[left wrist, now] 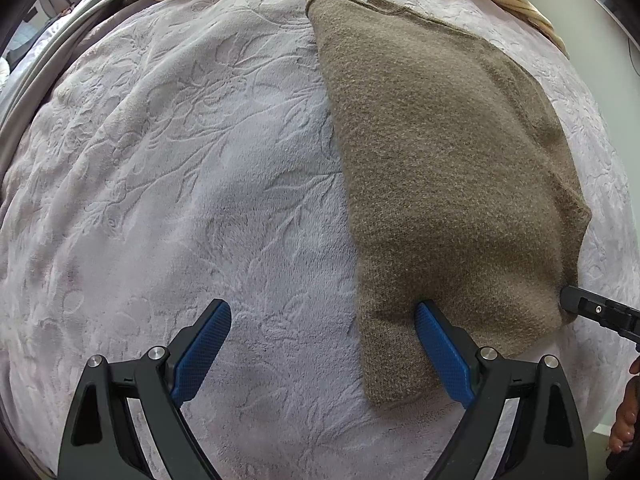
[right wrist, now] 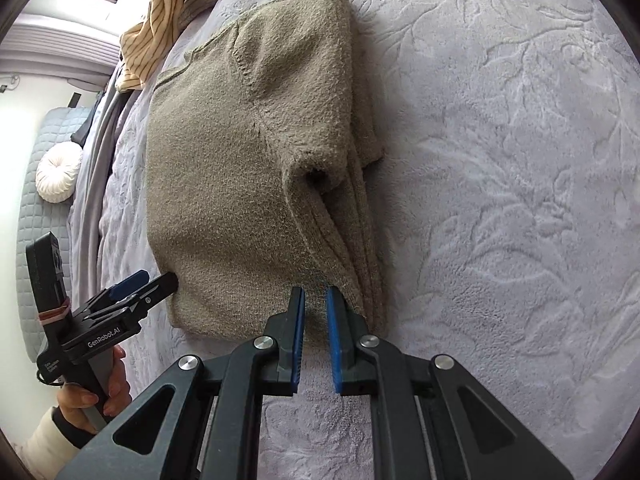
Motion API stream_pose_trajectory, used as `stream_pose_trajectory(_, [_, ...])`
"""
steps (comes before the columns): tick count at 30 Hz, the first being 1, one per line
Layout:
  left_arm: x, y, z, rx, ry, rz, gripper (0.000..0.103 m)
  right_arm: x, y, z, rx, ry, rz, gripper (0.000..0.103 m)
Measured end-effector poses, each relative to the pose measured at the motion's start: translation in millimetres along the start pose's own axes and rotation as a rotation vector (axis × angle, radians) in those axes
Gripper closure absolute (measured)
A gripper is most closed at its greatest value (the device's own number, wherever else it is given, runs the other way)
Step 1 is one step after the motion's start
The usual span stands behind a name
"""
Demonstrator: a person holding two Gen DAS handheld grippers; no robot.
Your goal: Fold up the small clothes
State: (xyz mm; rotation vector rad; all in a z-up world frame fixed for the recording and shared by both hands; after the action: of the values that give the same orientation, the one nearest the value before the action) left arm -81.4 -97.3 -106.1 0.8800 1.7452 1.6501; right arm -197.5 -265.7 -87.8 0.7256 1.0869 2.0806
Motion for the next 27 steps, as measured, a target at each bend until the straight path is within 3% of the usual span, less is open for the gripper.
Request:
stream_pose_trajectory(10, [0.6, 1.8, 2.8, 0.007, 0.014, 0.007, 0.009, -1.8, 28.7, 4.8, -0.005, 0.018, -0.063, 0.089])
stream_pose_trajectory(11, [0.5, 3.2, 4.2, 0.01, 0.019, 0.001, 0.009, -3.8, 32.2, 3.2, 0.003, 0.016, -0.071, 0.085])
stream_pose_trajectory(13, [-0.9, 6.2, 6.5, 0.023, 0.032, -0.009, 0.009, -6.9, 36.7, 0.3, 0.016, 0.011, -0.082, 0.067])
stream_pose_trajectory(14, [-1.0, 7.1, 7.8, 0.031, 0.034, -0.009, 0.009, -8.6, 38.7, -0.8, 0.017, 0.009, -0.087, 0.051])
stream_pose_trajectory(15, [-1.5, 7.7, 9.2, 0.034, 0.038, -0.007, 0.003, -10.0, 40.6, -1.5, 0.015, 0.009, -0.092, 0.046])
stream_pose_trajectory(19, [-3.8, 8.2, 14.0, 0.015, 0.042, -0.007, 0.0, -15.4, 43.5, -5.0, 0.015, 0.006, -0.093, 0.043])
stream_pose_trajectory(24, [-7.9, 6.7, 16.2, 0.004, 0.045, 0.004, 0.0, -20.5, 45.0, -6.8, 0.018, 0.014, -0.096, 0.025])
stream_pose_trajectory(27, [-10.8, 4.1, 14.9, -0.006, 0.034, 0.015, 0.0, -23.4, 46.0, -6.1, 0.02, 0.018, -0.097, 0.024])
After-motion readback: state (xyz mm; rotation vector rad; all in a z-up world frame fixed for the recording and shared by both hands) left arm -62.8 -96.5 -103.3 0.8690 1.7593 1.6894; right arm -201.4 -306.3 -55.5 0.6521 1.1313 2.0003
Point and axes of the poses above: each gripper's, at about its wrist camera, not at the fingertips, and y roughly against the way its jaws point, z to its left, x to its underside, the point moved 9 cm from there along -y, roughly the way its jaws point, and after that the axes turned 13 degrees about z, right-handed, at the moved point
